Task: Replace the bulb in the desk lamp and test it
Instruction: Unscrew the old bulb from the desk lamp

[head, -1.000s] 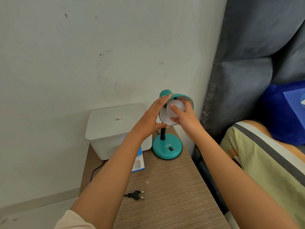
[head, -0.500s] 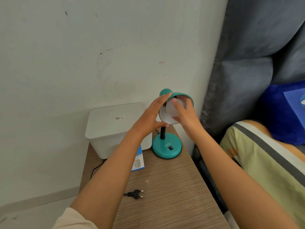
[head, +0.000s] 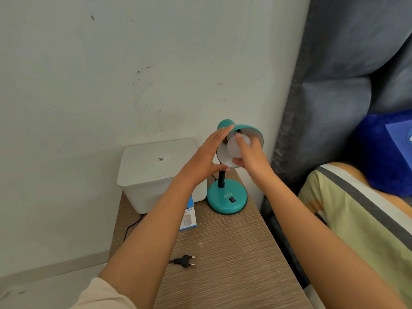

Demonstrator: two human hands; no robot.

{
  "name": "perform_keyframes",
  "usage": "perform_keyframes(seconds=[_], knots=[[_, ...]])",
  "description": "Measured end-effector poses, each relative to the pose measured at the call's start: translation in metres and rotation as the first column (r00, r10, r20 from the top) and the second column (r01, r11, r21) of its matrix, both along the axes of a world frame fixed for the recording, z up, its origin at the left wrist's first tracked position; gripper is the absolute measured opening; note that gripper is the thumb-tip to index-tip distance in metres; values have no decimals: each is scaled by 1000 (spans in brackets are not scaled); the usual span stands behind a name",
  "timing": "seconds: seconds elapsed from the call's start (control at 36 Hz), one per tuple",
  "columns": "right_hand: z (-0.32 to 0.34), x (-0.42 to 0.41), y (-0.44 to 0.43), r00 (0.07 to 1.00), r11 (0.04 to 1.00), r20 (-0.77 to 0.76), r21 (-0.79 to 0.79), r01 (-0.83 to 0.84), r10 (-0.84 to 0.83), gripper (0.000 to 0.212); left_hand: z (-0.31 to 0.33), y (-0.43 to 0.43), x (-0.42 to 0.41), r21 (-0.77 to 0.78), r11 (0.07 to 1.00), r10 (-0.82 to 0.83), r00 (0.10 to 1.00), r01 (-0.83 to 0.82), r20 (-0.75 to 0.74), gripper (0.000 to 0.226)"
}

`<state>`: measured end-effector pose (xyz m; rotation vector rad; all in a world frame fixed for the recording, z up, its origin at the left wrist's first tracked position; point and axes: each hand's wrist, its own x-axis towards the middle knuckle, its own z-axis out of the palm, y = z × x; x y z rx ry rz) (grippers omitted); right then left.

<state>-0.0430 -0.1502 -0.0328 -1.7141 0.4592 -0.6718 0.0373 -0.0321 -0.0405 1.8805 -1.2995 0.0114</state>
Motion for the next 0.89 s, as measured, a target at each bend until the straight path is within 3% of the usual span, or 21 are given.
perform_keyframes(seconds=[0.06,0.08,0.14,0.22,0.33,0.75,0.89], knots=[[4,-1,-2,997,966,-6,247,-75,79,49,0,0,0,-1,1000,0,1000,0,5,100],[6,-2,-2,996,965,-10,246,-87,92,48,0,0,-1,-4,1000,-1,1000,1,-1,101],[8,-4,-2,998,998,-46,40,-47,49,46,1,1,-1,-5,1000,-1,1000,0,-14,103],[3,-5,-3,996,956,-85,-292,16,-42,52,1,0,-1,-3,1000,-5,1000,5,-17,104],[-5,-9,-3,991,876,-104,-482,29,-90,62,2,0,-1,-9,1000,-14,1000,13,-20,102],[-24,-58,12,997,949,-14,-307,70,-78,54,2,4,-5,34,998,52,997,-54,55,102],[-50,-90,33,997,970,26,-233,73,-69,53,-6,28,-20,24,983,184,982,-183,-47,94]])
